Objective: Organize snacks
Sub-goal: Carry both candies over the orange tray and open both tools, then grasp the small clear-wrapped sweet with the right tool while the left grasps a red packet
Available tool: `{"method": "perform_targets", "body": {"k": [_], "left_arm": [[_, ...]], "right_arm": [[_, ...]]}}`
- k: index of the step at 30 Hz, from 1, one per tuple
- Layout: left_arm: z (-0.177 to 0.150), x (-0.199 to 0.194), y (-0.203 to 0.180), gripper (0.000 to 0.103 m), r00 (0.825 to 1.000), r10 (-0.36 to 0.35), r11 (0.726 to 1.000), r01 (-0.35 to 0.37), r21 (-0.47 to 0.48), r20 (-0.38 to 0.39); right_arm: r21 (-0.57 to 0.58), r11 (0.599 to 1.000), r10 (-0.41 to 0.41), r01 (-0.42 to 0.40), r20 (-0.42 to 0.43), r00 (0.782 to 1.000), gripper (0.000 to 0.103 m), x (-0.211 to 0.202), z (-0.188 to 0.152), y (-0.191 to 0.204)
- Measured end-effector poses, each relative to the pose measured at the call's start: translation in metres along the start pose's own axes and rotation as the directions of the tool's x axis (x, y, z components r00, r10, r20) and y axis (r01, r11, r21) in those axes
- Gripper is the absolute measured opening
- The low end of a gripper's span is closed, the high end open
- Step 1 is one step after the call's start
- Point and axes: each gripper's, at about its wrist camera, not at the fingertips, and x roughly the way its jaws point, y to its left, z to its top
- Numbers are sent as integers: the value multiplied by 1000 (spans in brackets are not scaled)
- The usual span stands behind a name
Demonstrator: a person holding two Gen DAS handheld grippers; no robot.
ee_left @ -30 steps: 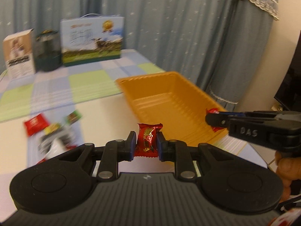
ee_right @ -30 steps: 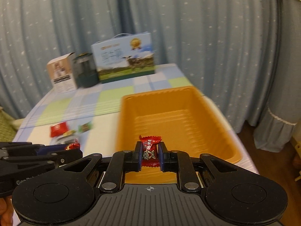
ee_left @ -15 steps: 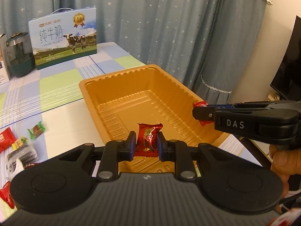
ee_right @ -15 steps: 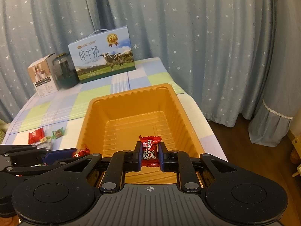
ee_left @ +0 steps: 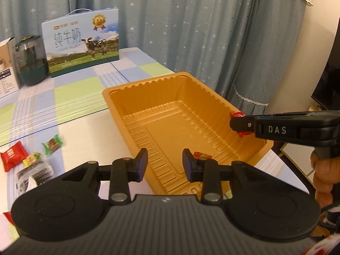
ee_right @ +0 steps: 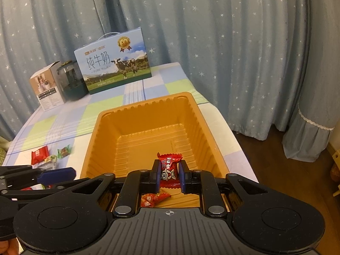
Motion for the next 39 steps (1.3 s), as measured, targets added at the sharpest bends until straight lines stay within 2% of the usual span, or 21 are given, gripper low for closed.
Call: {"method": "perform_targets", "body": {"k": [5,6,7,9,19,25,33,39], "left_arm": [[-3,-12,5,38,1000,17,1000,-17,-8,15],[-4,-14,7,41,1000,21,1000,-21,-11,18],[-5,-17,8,43,999,24,1000,-23,-15,21],[-9,-22,12,45,999,31,999,-31,-25,23],[-39,-68,47,50,993,113,991,-109,-73,45],[-62,-107,72,59,981,186,980,-180,-89,62],[-92,-141,108,61,965,259,960,-253,-118,37],[-109,-150,130,61,957,290,950,-285,-129,15]], "right_arm": [[46,998,38,-37,-3,999,19,4,2,-2],[65,997,43,-42,-5,999,25,5,2,-4],[79,996,46,-46,-4,999,43,4,2,-5],[94,994,54,-56,16,998,65,0,1,-7],[105,993,51,-56,55,997,65,-29,1,11],[85,990,109,-114,66,992,65,-47,-13,50],[-8,985,172,-171,56,984,65,-59,-40,113],[-99,974,206,-205,2,979,65,-52,-62,147]]}}
